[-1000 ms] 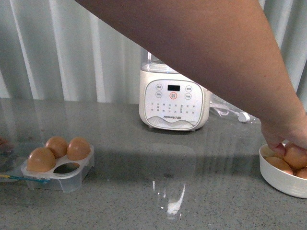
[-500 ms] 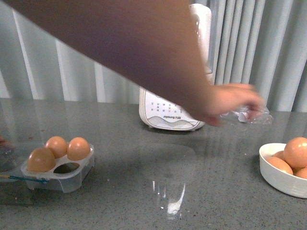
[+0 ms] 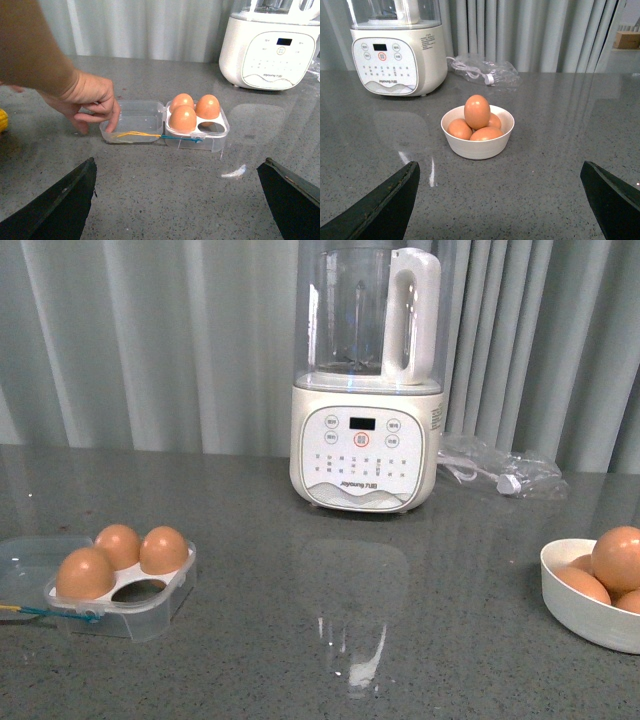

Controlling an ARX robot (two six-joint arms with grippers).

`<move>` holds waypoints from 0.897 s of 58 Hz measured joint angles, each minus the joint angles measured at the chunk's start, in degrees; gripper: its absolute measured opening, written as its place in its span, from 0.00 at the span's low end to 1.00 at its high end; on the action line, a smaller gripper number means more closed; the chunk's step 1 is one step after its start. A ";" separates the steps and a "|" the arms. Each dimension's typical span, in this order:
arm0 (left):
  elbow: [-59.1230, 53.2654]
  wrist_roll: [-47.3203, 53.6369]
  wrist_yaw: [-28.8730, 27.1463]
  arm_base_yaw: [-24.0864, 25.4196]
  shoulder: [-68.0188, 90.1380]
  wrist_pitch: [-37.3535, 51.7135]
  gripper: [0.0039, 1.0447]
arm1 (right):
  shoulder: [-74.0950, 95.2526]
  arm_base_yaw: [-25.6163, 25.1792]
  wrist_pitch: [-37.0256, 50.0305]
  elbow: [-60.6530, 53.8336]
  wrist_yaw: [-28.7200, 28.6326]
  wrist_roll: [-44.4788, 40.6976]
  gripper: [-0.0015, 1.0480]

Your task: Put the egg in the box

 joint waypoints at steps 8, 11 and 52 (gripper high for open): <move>0.00 0.00 0.00 0.00 0.00 0.00 0.94 | 0.00 0.00 0.00 0.00 0.00 0.00 0.93; 0.00 0.00 0.00 0.00 0.00 0.00 0.94 | 0.00 0.00 0.00 0.00 0.00 0.00 0.93; 0.00 0.00 0.00 0.00 0.00 0.00 0.94 | 0.00 0.00 0.00 0.00 0.00 0.00 0.93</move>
